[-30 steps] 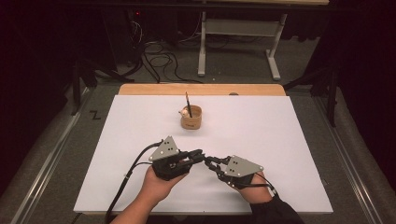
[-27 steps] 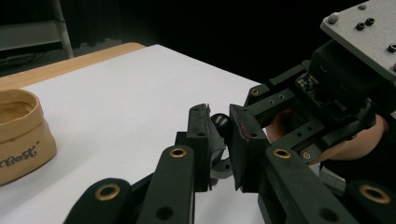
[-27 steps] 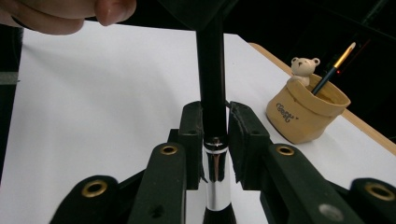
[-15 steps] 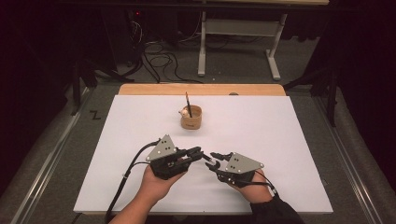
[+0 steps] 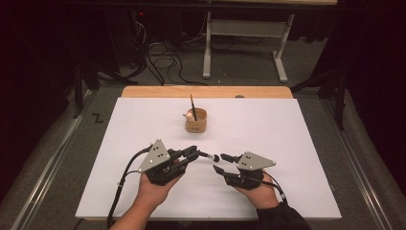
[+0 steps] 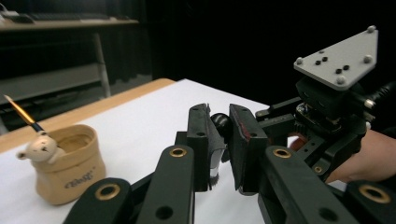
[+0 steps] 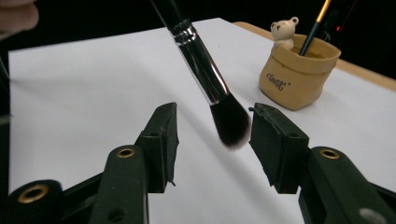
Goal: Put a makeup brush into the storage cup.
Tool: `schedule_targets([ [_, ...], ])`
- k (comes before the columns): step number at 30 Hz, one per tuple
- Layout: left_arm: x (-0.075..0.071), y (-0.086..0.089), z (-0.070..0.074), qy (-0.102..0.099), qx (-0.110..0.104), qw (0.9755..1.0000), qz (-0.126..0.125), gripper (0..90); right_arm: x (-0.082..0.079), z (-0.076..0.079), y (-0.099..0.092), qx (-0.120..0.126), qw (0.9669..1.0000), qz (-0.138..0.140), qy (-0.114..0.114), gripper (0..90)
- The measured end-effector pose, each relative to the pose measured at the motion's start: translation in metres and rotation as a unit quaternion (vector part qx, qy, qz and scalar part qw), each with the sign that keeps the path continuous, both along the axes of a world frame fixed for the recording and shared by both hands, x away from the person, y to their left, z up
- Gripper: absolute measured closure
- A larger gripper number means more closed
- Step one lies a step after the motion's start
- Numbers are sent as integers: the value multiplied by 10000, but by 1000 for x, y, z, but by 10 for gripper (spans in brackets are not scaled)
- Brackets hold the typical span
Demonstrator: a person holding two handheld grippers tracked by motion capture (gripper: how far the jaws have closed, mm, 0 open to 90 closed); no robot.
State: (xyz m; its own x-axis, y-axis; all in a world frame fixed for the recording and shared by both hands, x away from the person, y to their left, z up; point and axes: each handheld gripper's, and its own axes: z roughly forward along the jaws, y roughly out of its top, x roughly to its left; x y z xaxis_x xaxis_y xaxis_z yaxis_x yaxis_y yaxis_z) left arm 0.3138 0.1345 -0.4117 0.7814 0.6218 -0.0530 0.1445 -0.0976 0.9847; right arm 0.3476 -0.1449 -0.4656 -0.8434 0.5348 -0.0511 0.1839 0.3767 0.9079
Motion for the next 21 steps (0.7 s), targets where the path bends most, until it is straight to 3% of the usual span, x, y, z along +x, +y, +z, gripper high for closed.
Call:
schedule_targets([
  [7, -8, 7, -8, -332, -264, 9990, 140, 798, 4, -2, -2, 300, 9984, -32, 471, 485],
  [10, -9, 9, -11, -393, -296, 9987, 150, 797, 4, -3, -1, 351, 9978, -30, 564, 481],
  [12, -10, 10, -15, -361, -348, 9986, 143, 797, 4, -4, -1, 407, 9971, -34, 639, 479],
  [16, -9, 11, -23, -234, -342, 9991, 80, 797, 2, -5, 1, 306, 9983, -50, 496, 473],
  [21, -8, 12, -30, -136, -340, 9993, 74, 797, 3, -6, 2, 311, 9979, -59, 557, 476],
])
